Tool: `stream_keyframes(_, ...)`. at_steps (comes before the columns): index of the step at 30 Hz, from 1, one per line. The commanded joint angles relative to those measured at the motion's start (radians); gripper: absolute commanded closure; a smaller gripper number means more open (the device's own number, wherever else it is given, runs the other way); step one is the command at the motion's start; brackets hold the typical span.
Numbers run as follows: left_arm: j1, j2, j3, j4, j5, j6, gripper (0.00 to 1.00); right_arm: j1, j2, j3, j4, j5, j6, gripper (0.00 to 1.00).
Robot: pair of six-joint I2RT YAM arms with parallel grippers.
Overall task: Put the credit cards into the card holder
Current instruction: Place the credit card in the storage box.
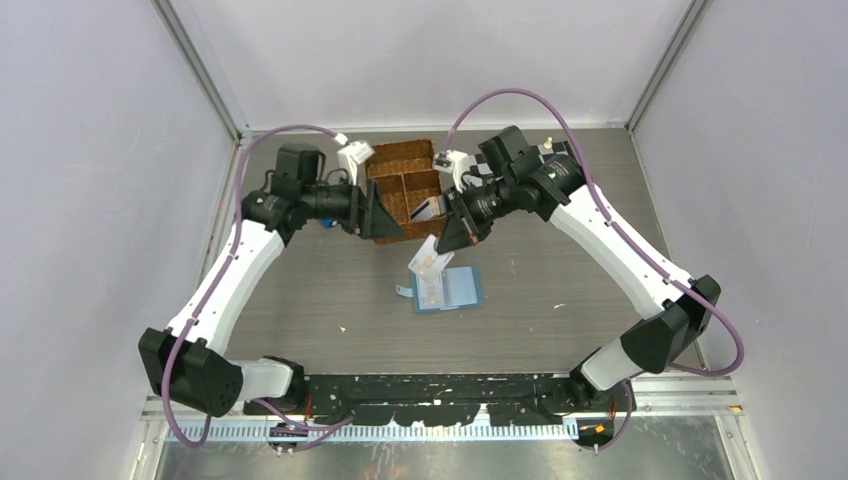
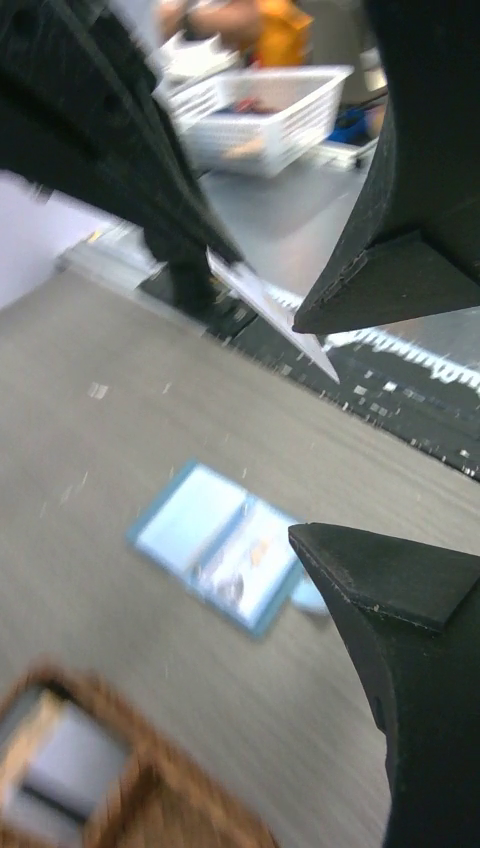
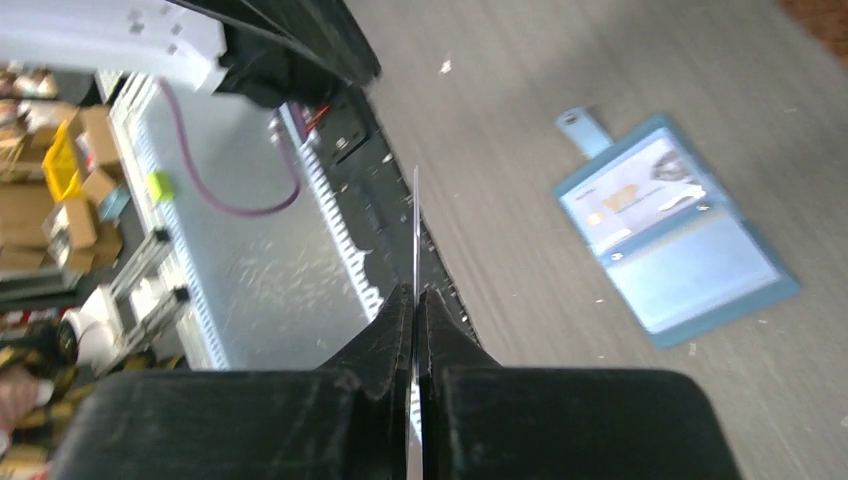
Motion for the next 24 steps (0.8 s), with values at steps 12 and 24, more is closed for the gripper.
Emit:
stream_keyframes(12, -0.277, 0.026, -0.12, 0.11, 0.425, 0.07, 0.34, 0.0, -0.118, -0.083, -0.046, -0.298, -0.153, 0.99)
stream_keyframes(24, -0.27, 0.034, -0.117, 0.149, 0.291, 0.052, 1.0, -0.05, -0.151, -0.126, 0.146, -0.09, 0.057, 0.48)
